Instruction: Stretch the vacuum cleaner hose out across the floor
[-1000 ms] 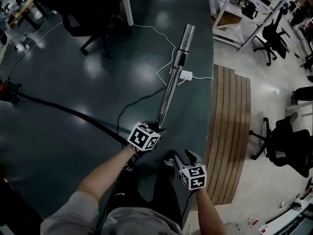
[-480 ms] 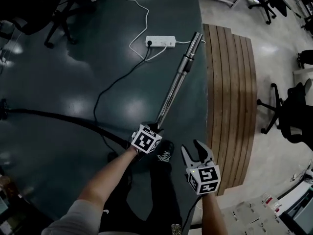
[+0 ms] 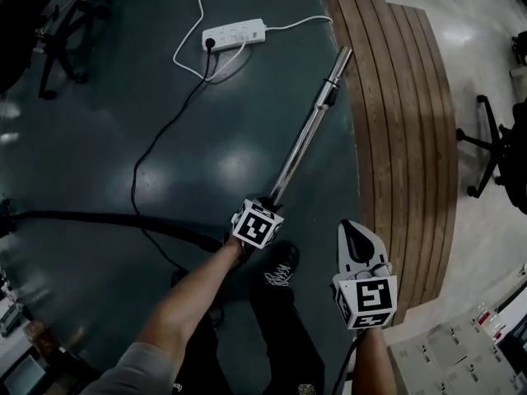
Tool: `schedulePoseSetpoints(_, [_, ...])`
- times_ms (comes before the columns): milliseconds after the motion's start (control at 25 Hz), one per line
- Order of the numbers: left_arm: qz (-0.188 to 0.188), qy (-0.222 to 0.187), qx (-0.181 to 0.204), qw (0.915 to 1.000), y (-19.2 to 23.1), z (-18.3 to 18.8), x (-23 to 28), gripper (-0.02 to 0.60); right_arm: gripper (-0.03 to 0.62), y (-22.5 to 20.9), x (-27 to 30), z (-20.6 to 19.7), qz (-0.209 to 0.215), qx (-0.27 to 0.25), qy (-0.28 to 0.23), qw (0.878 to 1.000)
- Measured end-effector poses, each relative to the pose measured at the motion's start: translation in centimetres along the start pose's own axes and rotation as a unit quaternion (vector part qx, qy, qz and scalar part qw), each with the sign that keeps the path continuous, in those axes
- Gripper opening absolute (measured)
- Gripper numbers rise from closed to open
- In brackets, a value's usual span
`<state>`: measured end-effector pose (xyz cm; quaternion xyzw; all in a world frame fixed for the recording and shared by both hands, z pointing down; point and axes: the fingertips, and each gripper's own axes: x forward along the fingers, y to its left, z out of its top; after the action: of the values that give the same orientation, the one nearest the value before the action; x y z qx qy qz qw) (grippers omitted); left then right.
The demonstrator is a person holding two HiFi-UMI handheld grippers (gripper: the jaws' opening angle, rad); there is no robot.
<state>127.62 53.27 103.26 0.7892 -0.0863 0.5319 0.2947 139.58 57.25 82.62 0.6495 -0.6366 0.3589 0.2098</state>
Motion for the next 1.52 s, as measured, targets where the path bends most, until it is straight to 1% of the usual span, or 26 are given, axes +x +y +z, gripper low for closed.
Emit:
schedulePoseSetpoints(160, [0.012,0.026,-0.012,0.9995,1.1,-0.4,5.0,0.152,0.011,-2.0,2.6,-3.4,-0.009,0.029,0.005,1.000])
schedulePoseSetpoints(320, [0.035,0.043,-0.018,0.9983,3.0,-0.8,9.5,0.152,0.011,-3.6,4.2,-6.3,-0.015,0.045,0.015,0.999])
schedulePoseSetpoints(560, [0.061,0.053,-0.004,0.9967,4.3,-1.0,13.0,0.152,0.011,-6.4,7.1,-9.8,-0.006,0.074,0.078,0.994])
schedulePoseSetpoints(680, [0.069,0.063,-0.003,0.9956,4.5,-1.7,13.8,0.152,0.011,-7.3,8.4,-10.1,0.005,0.082,0.095,0.992])
schedulePoseSetpoints(880, [0.054,0.058,-0.014,0.9968,4.4,-1.7,14.1,0.153,0.011,-8.2,9.9,-10.5,0.022,0.090,0.119,0.989])
schedulePoseSetpoints(960, [0.054,0.068,-0.018,0.9961,4.5,-1.8,14.1,0.153,0.011,-8.0,10.1,-10.5,0.026,0.095,0.124,0.987])
schedulePoseSetpoints(1120, [0.061,0.090,-0.027,0.9937,4.4,-2.0,14.4,0.152,0.011,-6.7,9.9,-9.6,0.040,0.083,0.130,0.987])
schedulePoseSetpoints(1200, [0.061,0.108,-0.033,0.9918,4.1,-2.3,14.4,0.156,0.011,-6.3,9.4,-8.9,0.043,0.083,0.129,0.987])
schedulePoseSetpoints(1240, [0.057,0.116,-0.037,0.9909,3.9,-2.4,14.3,0.180,0.011,-6.2,9.2,-8.6,0.044,0.085,0.129,0.987])
schedulePoseSetpoints(1280, [0.053,0.123,-0.039,0.9902,3.7,-2.6,14.2,0.238,0.011,-6.0,8.9,-8.3,0.045,0.087,0.128,0.987])
schedulePoseSetpoints(1320, [0.048,0.128,-0.040,0.9898,3.5,-2.8,14.1,0.268,0.011,-5.8,8.7,-8.0,0.046,0.088,0.127,0.987])
schedulePoseSetpoints(1440, [0.036,0.130,-0.040,0.9901,3.0,-3.2,13.8,0.307,0.011,-5.1,8.1,-7.6,0.050,0.086,0.128,0.987])
schedulePoseSetpoints(1520, [0.040,0.130,-0.036,0.9900,3.0,-3.2,13.3,0.330,0.011,-4.8,7.7,-7.5,0.052,0.083,0.129,0.987])
